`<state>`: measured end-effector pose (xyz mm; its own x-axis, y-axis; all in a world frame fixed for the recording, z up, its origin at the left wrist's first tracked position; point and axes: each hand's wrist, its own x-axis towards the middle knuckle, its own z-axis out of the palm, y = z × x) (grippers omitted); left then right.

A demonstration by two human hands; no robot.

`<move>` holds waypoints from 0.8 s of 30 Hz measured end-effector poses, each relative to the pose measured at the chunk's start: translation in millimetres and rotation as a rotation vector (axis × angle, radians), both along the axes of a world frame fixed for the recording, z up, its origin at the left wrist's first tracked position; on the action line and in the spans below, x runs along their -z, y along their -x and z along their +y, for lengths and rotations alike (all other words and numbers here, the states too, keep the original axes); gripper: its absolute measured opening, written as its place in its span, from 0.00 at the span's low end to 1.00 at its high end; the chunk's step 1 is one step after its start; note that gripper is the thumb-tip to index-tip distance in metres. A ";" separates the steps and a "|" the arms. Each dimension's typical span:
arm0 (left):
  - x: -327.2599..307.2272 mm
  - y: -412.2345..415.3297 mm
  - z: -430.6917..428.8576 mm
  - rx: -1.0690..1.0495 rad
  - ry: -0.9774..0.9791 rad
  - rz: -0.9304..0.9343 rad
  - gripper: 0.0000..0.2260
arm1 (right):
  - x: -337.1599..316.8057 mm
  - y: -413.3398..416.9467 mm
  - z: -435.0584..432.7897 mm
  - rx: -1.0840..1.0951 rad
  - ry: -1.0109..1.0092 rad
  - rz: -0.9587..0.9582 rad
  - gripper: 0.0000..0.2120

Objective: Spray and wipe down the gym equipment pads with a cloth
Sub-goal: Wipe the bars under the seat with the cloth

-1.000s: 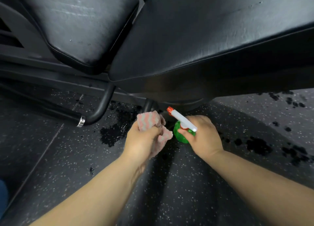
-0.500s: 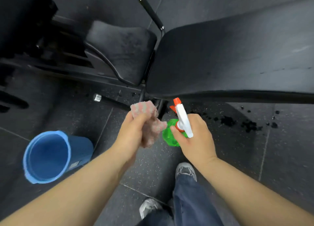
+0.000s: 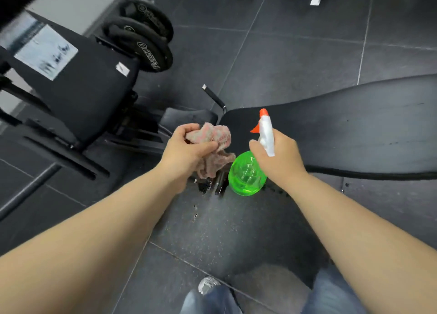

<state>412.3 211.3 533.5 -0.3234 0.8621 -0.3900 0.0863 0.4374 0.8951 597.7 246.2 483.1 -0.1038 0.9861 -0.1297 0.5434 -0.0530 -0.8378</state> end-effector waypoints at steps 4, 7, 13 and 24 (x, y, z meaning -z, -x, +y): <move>-22.4 -72.1 24.6 -0.127 -0.099 0.063 0.26 | -36.3 -74.4 36.5 -0.039 0.035 0.138 0.06; -32.0 -118.7 41.2 -0.176 -0.141 0.086 0.17 | -65.6 -119.0 60.7 -0.080 0.003 0.197 0.09; -65.3 -224.3 72.8 -0.250 -0.154 -0.113 0.14 | -117.0 -215.9 125.1 -0.280 0.191 0.270 0.01; -88.0 -310.3 185.7 -0.076 -0.160 -0.302 0.21 | -121.7 -288.5 254.0 -0.272 0.433 0.651 0.10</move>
<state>722.6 397.0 621.5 -0.2791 0.8980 -0.3400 -0.2205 0.2847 0.9329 886.2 500.1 604.9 -0.5172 0.7922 -0.3239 -0.0032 -0.3802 -0.9249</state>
